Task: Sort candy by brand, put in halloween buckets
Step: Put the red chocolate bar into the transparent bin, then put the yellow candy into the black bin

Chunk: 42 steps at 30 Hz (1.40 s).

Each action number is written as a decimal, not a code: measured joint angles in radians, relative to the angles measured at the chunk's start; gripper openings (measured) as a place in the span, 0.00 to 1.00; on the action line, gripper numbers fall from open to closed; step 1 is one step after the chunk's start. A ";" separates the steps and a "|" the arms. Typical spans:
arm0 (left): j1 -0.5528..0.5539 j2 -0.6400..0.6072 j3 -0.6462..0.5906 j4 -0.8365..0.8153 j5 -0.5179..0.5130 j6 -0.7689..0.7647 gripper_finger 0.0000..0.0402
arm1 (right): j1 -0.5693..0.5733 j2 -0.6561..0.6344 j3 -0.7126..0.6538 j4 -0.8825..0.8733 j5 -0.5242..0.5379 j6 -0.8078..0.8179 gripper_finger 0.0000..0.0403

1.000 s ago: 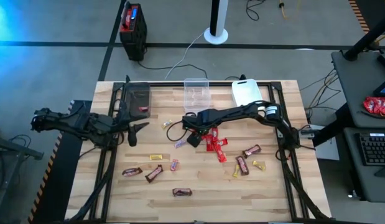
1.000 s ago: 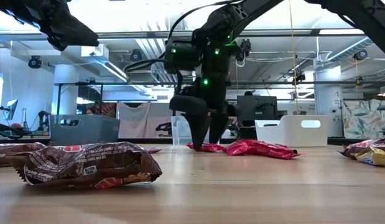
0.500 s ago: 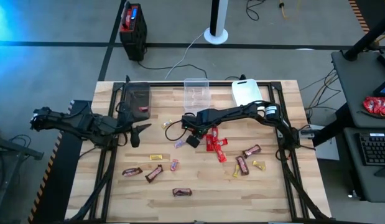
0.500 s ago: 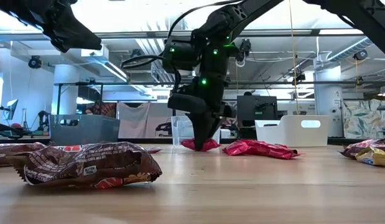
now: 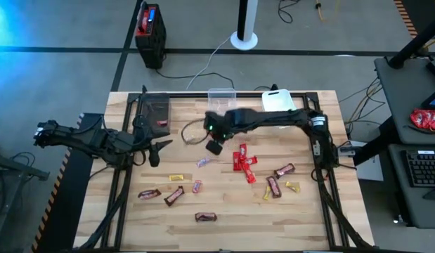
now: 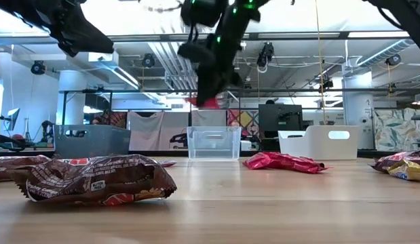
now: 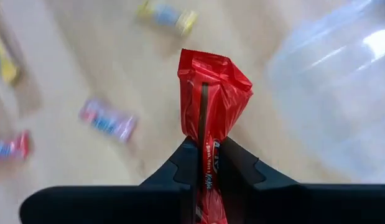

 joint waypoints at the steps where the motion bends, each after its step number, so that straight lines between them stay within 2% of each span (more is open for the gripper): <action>1: 0.000 -0.001 0.000 0.003 0.000 0.000 0.31 | -0.011 -0.009 0.016 0.001 0.026 -0.004 0.09; 6: 0.000 -0.001 0.000 0.006 -0.001 0.002 0.31 | -0.093 -0.028 0.085 -0.004 0.130 -0.037 0.09; 12: 0.000 0.000 0.000 0.008 -0.001 0.000 0.31 | -0.206 0.008 0.106 0.008 0.141 -0.038 0.09; 15: 0.000 -0.001 0.000 0.008 -0.001 -0.002 0.31 | -0.251 0.012 0.083 0.013 0.136 -0.028 0.15; 20: 0.000 0.001 0.000 0.010 -0.001 -0.003 0.31 | -0.284 0.012 0.066 0.021 0.103 -0.013 0.29; 26: 0.000 0.001 0.000 0.010 -0.003 -0.003 0.31 | -0.284 0.009 0.066 0.045 0.087 -0.030 0.42; 32: 0.000 0.023 0.000 0.017 -0.002 -0.060 0.31 | -0.248 -0.006 0.066 0.038 0.083 -0.058 0.44; 37: 0.000 0.125 0.000 0.064 0.093 -0.103 0.31 | -0.166 -0.032 0.060 0.020 0.082 -0.082 0.44; 42: 0.002 0.275 0.000 0.071 0.091 -0.098 0.31 | -0.068 -0.097 0.048 0.019 0.113 -0.088 0.44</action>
